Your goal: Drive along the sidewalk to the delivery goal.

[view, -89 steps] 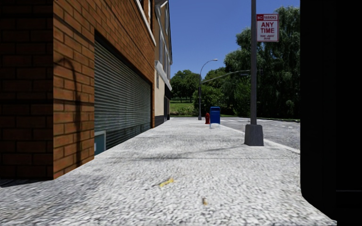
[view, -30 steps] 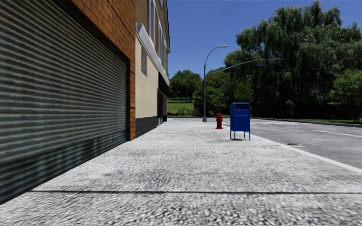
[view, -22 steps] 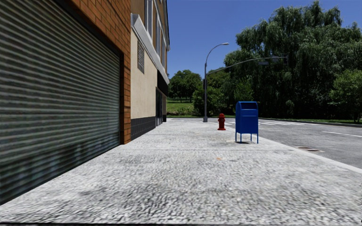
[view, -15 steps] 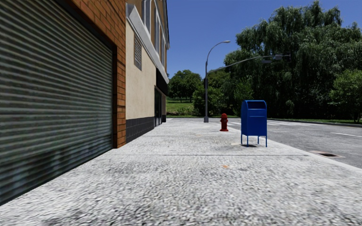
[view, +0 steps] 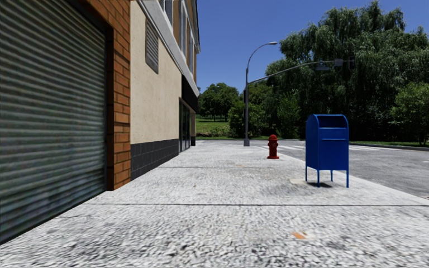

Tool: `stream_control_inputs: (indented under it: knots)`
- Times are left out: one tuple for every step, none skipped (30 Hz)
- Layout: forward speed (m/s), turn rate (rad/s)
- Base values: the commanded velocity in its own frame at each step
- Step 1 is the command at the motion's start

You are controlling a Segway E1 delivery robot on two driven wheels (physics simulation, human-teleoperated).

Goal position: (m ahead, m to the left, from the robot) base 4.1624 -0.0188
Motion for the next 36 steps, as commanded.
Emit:
stream_control_inputs:
  knots:
    - [2.0, 0.0]
    - [2.0, 0.0]
    - [2.0, 0.0]
    - [2.0, 0.0]
    - [2.0, 0.0]
    - [2.0, 0.0]
    - [2.0, 0.0]
    - [2.0, 0.0]
    - [2.0, 0.0]
    - [2.0, 0.0]
    - [2.0, 0.0]
    - [2.0, 0.0]
    - [2.0, 0.0]
    - [2.0, 0.0]
    - [2.0, 0.0]
    - [2.0, 0.0]
    - [2.0, 0.0]
    - [2.0, 0.0]
    - [2.0, 0.0]
    - [2.0, 0.0]
    - [2.0, 0.0]
    - [2.0, 0.0]
    - [2.0, 0.0]
    - [2.0, 0.0]
    - [2.0, 0.0]
    - [2.0, 0.0]
    - [2.0, 0.0]
    - [2.0, 0.0]
    - [2.0, 0.0]
    - [2.0, 0.0]
    - [2.0, 0.0]
    - [2.0, 0.0]
    - [2.0, 0.0]
    - [2.0, 0.0]
    - [2.0, 0.0]
    - [2.0, 0.0]
